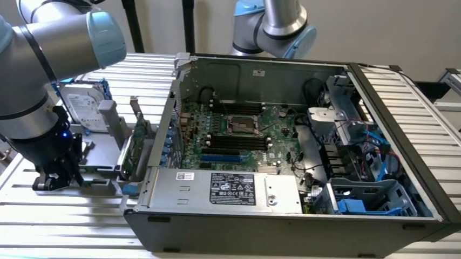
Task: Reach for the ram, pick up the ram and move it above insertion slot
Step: 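Pick up the ram and move it above insertion slot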
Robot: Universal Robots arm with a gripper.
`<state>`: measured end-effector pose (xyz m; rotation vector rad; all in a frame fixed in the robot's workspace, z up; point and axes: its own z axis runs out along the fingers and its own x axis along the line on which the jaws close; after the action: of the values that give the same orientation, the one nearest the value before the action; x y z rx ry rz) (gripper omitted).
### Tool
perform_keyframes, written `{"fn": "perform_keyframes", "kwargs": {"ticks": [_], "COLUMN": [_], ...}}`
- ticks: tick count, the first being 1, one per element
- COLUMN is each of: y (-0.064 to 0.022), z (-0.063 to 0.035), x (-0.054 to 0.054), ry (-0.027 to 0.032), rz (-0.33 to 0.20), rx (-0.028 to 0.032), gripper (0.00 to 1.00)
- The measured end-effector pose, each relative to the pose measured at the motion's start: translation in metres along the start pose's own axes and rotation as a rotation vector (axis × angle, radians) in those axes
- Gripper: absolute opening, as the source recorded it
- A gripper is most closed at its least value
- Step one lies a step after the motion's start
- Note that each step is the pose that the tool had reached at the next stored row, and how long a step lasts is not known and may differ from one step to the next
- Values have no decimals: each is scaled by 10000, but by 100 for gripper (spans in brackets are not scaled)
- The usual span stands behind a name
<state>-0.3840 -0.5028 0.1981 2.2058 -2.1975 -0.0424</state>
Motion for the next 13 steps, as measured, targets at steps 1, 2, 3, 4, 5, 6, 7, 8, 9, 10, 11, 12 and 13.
{"fn": "perform_keyframes", "kwargs": {"ticks": [1,2,3,4,5,6,7,8,9,10,11,12,13], "y": [0,0,0,0,0,1,1,1,1,1,2,2,2], "z": [0,0,0,-2,-7,-14,-19,-25,-31,-37,-44,-50,-58], "x": [0,0,0,0,0,0,0,0,0,0,0,0,0], "ry": [0,-1,-3,-4,-5,-6,-11,-18,-23,-26,-29,-32,-34], "rz": [1,0,0,0,0,0,-1,-1,0,-1,0,0,-1], "rx": [0,1,3,6,3,0,0,1,0,1,1,1,1], "gripper": [13,13,13,13,13,13,13,13,13,13,13,13,13]}}
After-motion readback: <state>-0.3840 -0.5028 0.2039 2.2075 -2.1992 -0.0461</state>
